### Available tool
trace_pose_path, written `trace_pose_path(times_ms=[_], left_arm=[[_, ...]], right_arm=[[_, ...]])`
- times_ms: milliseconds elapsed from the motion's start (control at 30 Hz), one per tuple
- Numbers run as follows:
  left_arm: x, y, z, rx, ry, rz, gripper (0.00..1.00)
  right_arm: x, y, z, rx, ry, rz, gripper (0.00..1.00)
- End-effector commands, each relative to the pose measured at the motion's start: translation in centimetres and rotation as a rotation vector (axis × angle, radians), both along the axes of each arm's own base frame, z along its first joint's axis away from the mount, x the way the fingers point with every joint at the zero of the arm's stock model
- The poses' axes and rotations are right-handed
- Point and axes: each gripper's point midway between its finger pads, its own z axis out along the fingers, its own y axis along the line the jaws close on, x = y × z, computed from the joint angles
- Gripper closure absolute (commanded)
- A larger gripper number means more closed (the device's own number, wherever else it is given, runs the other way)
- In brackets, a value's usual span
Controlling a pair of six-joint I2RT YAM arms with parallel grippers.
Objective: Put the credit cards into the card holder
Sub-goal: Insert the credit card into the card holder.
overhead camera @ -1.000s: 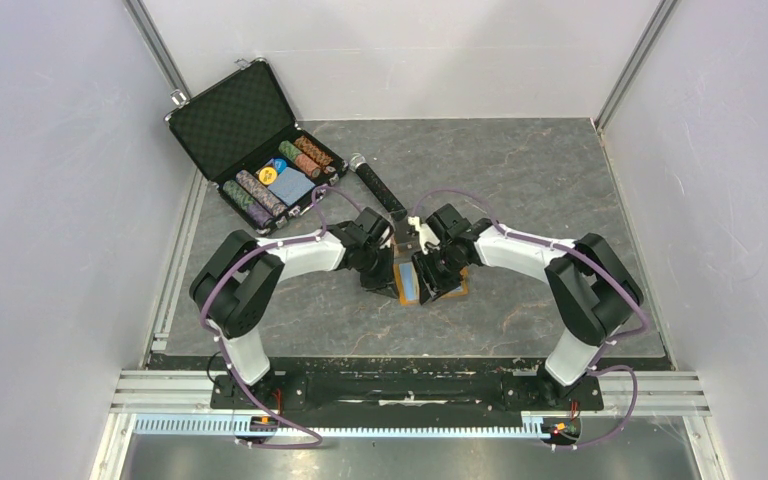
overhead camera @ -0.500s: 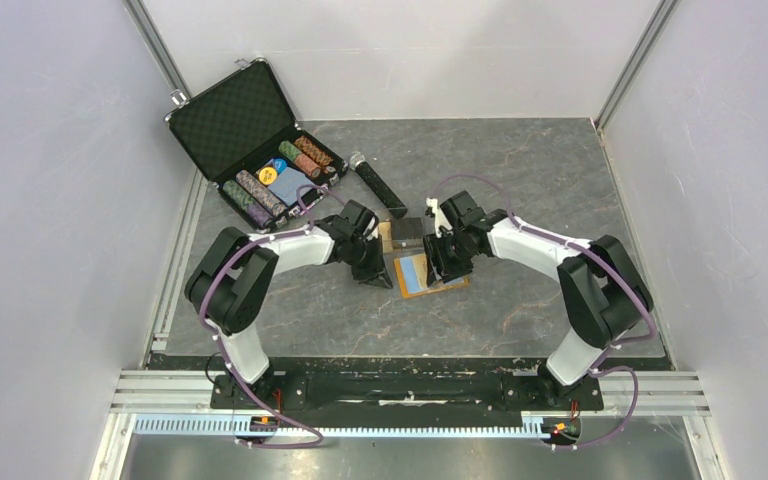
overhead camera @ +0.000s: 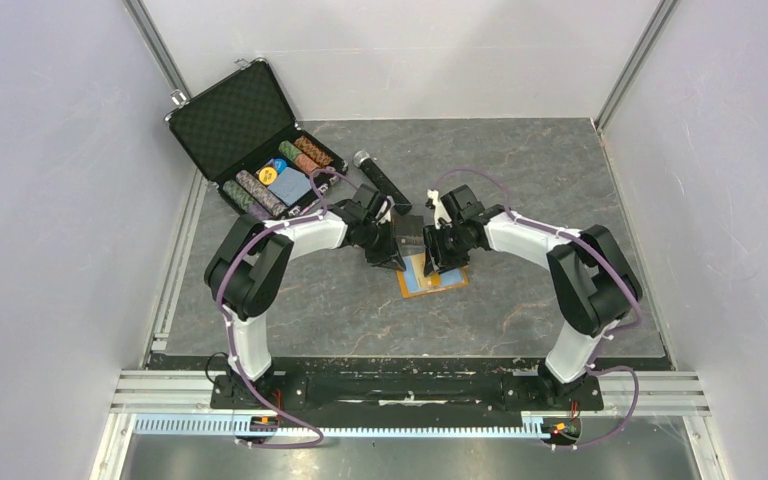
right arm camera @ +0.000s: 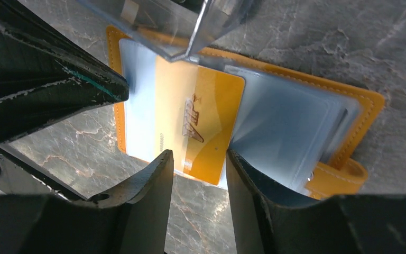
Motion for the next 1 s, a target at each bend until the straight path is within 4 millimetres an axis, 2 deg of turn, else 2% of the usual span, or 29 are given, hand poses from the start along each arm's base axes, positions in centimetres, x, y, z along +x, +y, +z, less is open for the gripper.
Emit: trace_pose_path(times_ms=[0, 200, 300, 433, 600, 700, 833, 967], left_arm=[[0.0, 0.0, -0.5, 0.010, 0.039, 0.011, 0.96], [-1.3, 0.5, -1.3, 0.029, 0.060, 0.006, 0.96], [-2.0, 0.6, -1.3, 0.031, 0.061, 0.004, 0.96], [-2.9, 1.2, -0.7, 0.041, 0.044, 0.011, 0.96], [-4.0, 2.5, 0.5, 0.051, 0.015, 0.030, 0.96], [-3.7, 3.8, 1.6, 0.071, -0.026, 0.058, 0.88], [-2.5, 4.6, 2.8, 0.033, -0.050, 0.095, 0.65], [-1.5, 4.1, 2.8, -0.027, -0.033, 0.113, 0.58]], right_arm=[[1.4, 1.6, 0.1, 0.052, -0.011, 0.006, 0.57], [0.2, 3.3, 0.0, 0.118, 0.018, 0.045, 0.60], [-0.6, 4.4, 0.3, 0.165, 0.041, 0.068, 0.65], [-2.0, 5.8, 0.7, 0.226, 0.075, 0.095, 0.74], [-3.1, 6.6, 0.7, 0.233, 0.090, 0.114, 0.76], [-2.5, 5.8, 1.1, 0.191, 0.050, 0.088, 0.72], [-1.1, 5.1, 2.8, 0.150, -0.032, 0.055, 0.65], [0.2, 3.8, 4.0, 0.115, -0.093, -0.008, 0.57]])
